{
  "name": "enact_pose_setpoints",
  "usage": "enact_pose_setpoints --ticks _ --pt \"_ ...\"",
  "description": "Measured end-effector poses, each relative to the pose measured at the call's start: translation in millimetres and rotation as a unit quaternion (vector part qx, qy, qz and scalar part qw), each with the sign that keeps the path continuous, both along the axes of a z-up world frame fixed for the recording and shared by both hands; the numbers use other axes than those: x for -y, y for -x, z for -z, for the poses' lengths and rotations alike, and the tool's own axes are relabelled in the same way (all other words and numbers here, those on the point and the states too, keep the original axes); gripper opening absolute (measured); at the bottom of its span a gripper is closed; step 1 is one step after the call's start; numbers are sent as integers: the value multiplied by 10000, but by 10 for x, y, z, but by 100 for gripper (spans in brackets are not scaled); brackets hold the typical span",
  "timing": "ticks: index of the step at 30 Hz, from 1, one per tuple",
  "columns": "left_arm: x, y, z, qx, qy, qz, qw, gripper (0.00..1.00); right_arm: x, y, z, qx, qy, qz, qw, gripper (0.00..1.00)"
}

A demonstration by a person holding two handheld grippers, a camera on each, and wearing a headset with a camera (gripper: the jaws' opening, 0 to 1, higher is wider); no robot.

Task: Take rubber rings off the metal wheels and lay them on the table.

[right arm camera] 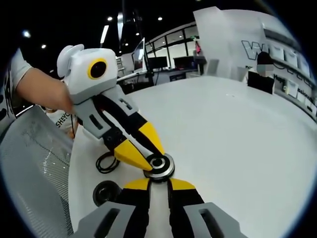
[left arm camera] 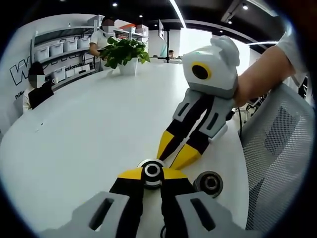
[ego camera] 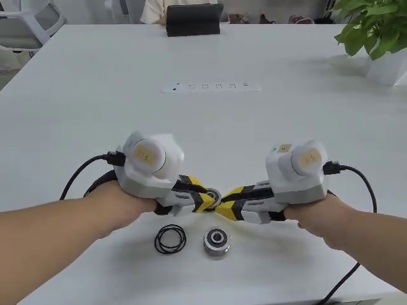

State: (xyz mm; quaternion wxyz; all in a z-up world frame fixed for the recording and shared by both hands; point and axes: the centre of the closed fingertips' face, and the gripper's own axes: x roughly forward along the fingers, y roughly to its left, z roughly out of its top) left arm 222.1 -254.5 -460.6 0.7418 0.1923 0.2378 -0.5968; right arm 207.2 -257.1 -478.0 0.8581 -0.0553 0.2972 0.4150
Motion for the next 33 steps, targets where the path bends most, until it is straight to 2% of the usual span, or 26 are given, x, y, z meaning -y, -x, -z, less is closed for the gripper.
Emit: enact_pose_setpoints --ticks 5,15,28,29,30,33 --pt "-1 -3 2 -40 12 18 10000 7 -3 3 -3 7 -36 33 10000 9" --pt "-3 -9 5 -14 20 -43 10000 7 4 17 -4 -18 -88 48 9999 6" --pt "2 -17 12 -4 -10 -94 10000 7 23 13 8 -174 -218 203 9994 0" --pt "3 -16 13 -7 -12 -92 10000 7 59 -24 26 -149 -133 359 9992 0" --pt "5 -12 12 -10 -9 -100 9999 7 29 7 33 -190 -153 220 9995 0" --pt "6 -13 13 8 -24 -112 9999 7 50 -4 24 -195 -187 307 9992 0"
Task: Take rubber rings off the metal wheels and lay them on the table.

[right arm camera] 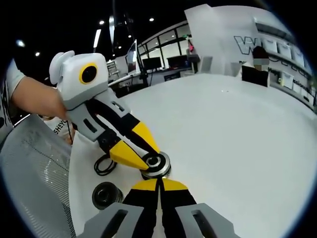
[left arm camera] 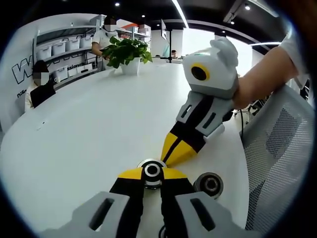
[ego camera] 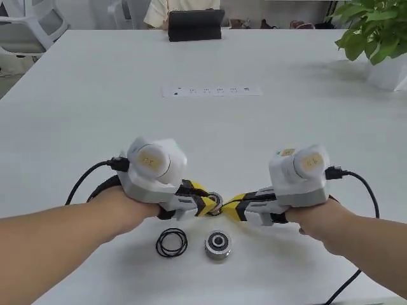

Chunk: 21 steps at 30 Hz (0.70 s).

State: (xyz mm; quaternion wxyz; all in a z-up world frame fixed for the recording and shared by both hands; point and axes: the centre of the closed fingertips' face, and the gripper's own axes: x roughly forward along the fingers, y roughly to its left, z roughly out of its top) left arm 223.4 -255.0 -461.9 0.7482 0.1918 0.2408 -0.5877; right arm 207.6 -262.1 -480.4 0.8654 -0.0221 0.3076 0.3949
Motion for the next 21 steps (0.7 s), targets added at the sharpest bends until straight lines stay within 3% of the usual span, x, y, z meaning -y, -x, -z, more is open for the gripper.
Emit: enact_pose_setpoints --ticks 7,10,17,21 --pt "0 -5 0 71 -24 0 10000 6 37 -15 1 -365 -409 381 9978 0" --pt "-1 -6 -1 81 -22 14 10000 7 75 -35 -30 -403 -575 524 9962 0" --pt "2 -2 -3 93 -38 13 9999 6 83 -73 -105 -588 -1080 846 9888 0" --pt "3 -4 -4 92 -38 1 10000 7 72 -86 -117 -659 -1234 933 9858 0"
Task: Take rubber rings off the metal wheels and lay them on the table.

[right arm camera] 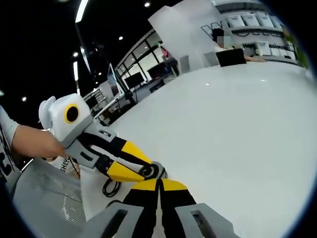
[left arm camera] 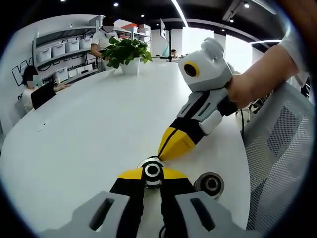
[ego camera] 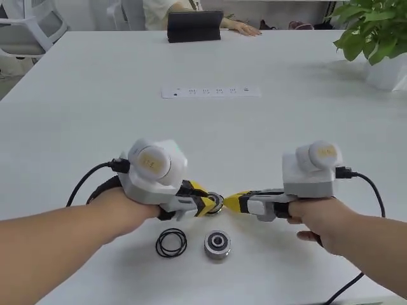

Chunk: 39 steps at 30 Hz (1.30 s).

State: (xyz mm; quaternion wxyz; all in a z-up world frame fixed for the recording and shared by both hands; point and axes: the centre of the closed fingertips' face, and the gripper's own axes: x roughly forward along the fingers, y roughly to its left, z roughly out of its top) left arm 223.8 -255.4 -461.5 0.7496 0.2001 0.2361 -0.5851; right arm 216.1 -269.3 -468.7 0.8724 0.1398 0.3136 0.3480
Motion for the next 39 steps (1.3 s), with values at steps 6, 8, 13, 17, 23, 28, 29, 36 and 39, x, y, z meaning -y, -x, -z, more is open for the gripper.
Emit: enact_pose_setpoints --ticks 6,8,13,17,23,28,29,36,39 --pt "4 -3 0 16 -19 -15 10000 6 -40 10 -48 27 -105 8 9999 0" --pt "4 -2 0 31 -34 -13 10000 6 -43 14 -50 17 -112 22 9999 0" --pt "1 -1 1 38 -41 -13 10000 6 -60 22 -72 -16 -230 54 9997 0" --pt "1 1 0 41 -36 -14 10000 6 -79 29 -90 -2 -248 33 9997 0" --pt "6 0 0 45 -66 -30 10000 6 -90 21 -91 18 -281 -6 9996 0" --pt "7 1 4 37 -108 -39 9999 6 -97 23 -103 35 -325 -11 9995 0" --pt "7 1 4 43 -115 -34 9999 6 -100 22 -106 37 -333 -18 9994 0" --pt "8 7 3 48 -129 -25 9999 6 -212 40 -180 111 -527 -203 9983 0" --pt "7 4 6 41 -123 -27 9999 6 -201 61 -184 73 -619 -237 9978 0"
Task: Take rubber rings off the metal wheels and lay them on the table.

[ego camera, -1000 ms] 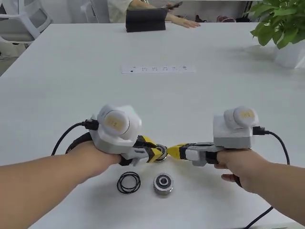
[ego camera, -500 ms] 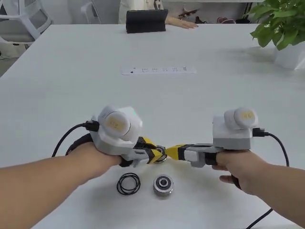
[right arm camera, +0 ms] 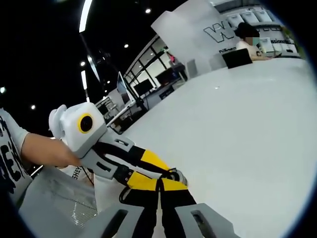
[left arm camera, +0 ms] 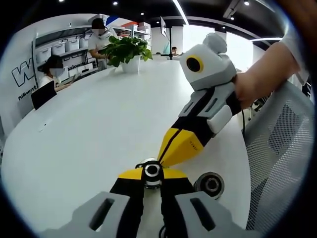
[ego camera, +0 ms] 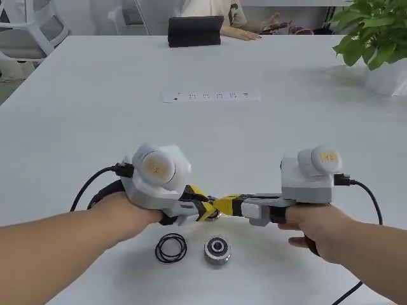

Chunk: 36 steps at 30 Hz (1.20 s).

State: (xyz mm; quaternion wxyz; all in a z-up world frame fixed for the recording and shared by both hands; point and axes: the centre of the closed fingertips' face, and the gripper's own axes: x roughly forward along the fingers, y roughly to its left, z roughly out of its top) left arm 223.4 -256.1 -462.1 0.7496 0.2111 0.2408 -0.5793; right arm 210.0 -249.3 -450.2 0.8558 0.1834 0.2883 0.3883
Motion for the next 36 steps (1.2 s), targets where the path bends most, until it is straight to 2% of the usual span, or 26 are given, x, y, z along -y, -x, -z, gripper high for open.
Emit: enact_pose_setpoints --ticks 1,4,7,10,17,23,31,36 --pt "0 0 -1 -2 0 -2 10000 6 -49 21 -85 54 -287 -71 9995 0" --pt "-3 -5 2 -18 46 -11 10000 6 -44 19 -63 46 -130 -56 9999 0" --pt "-3 -1 -5 -11 62 -33 10000 6 -12 4 -57 4 -188 20 9998 0" --pt "0 -9 -4 -16 45 -60 10000 7 47 -15 -8 -77 -61 147 9998 0" --pt "0 -14 0 -55 42 -108 9999 7 116 -26 33 -195 55 315 9993 0" --pt "5 -15 -2 -105 23 -142 9998 7 112 -27 21 -202 59 342 9992 0" --pt "1 10 -8 -44 -59 26 10000 9 100 -34 -27 -161 15 323 9993 0" --pt "-15 19 -75 -42 4 74 10000 10 103 -37 -51 -151 -31 326 9993 0"
